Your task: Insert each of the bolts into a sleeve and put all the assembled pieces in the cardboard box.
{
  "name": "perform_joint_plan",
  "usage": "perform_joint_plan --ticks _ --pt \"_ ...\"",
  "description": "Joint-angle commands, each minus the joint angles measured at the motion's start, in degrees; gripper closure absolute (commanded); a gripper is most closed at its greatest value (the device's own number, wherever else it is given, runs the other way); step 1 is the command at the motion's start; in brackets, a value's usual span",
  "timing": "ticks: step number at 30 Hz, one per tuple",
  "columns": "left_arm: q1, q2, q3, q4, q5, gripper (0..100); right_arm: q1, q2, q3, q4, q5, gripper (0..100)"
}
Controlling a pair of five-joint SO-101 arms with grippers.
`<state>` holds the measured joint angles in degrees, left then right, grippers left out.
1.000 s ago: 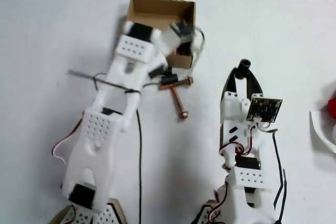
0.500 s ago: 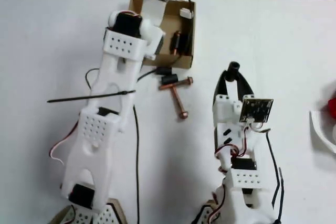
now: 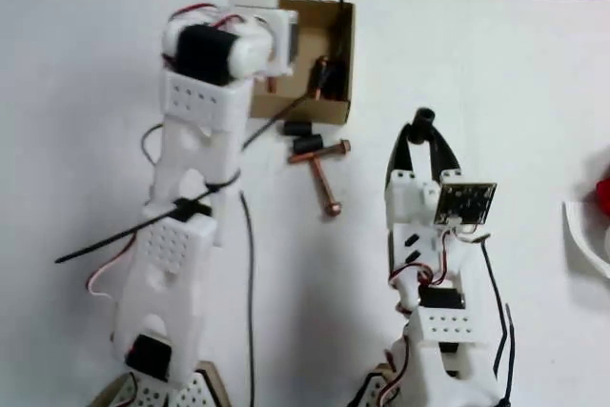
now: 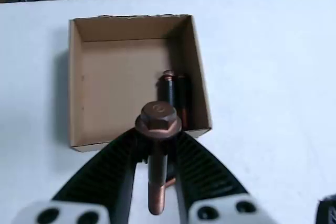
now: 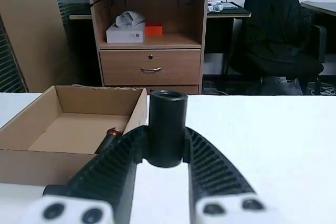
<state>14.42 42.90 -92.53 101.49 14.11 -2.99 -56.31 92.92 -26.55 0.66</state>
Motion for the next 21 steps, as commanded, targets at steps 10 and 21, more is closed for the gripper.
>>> perform_joint_plan --ticks 10,21 --pt "8.18 3.43 -2.77 1.05 2.55 98 -0.31 -1.98 -0.53 -2.07 0.09 97.8" --pt "8.18 -7.47 21.49 1.05 6.51 98 -0.57 -1.98 -0.53 -2.07 0.09 97.8"
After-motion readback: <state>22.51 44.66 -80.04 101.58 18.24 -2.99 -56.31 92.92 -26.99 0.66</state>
